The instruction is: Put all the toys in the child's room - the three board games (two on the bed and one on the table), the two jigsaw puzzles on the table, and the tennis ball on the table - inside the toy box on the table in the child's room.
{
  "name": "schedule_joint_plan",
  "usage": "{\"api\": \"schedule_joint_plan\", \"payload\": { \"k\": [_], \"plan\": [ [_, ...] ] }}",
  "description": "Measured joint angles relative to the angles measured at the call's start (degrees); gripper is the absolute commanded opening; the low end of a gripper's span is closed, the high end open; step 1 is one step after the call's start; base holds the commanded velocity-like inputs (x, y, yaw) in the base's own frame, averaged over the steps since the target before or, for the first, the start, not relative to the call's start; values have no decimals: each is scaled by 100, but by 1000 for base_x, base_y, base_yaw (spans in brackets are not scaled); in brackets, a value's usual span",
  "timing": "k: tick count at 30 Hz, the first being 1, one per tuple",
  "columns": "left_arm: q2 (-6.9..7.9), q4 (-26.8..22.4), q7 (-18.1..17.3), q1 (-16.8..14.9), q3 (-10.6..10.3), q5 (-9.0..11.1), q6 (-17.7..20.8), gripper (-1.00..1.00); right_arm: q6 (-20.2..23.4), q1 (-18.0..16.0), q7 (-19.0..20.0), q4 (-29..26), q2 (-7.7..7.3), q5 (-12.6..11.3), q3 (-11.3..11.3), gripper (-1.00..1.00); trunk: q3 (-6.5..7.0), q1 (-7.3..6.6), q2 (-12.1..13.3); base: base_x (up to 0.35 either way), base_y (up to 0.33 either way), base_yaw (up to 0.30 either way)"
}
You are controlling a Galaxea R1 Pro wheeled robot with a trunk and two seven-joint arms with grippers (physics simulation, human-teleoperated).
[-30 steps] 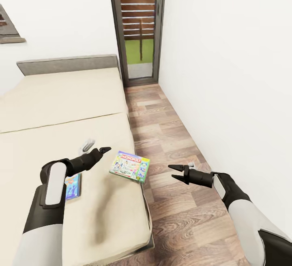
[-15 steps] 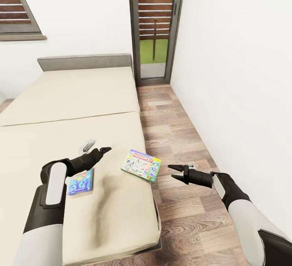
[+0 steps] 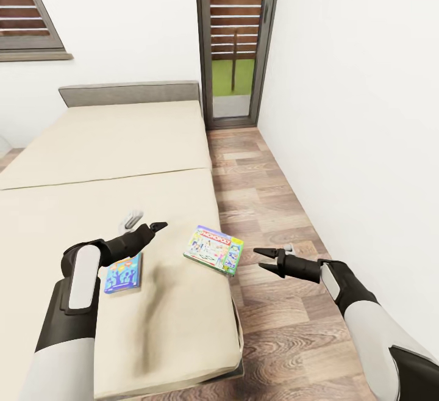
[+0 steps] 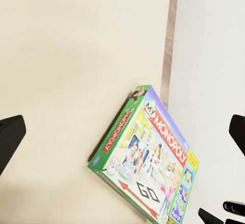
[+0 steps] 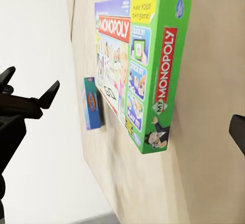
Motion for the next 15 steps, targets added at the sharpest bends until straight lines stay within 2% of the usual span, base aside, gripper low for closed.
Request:
{"api": "schedule_joint_plan", "payload": {
  "k": [15],
  "plan": [
    [-7,0,-2,1,0,0,0,100,2,-20,17,-2,-26,-49,-51,100,0,0,0,0,0,3]
  ]
}}
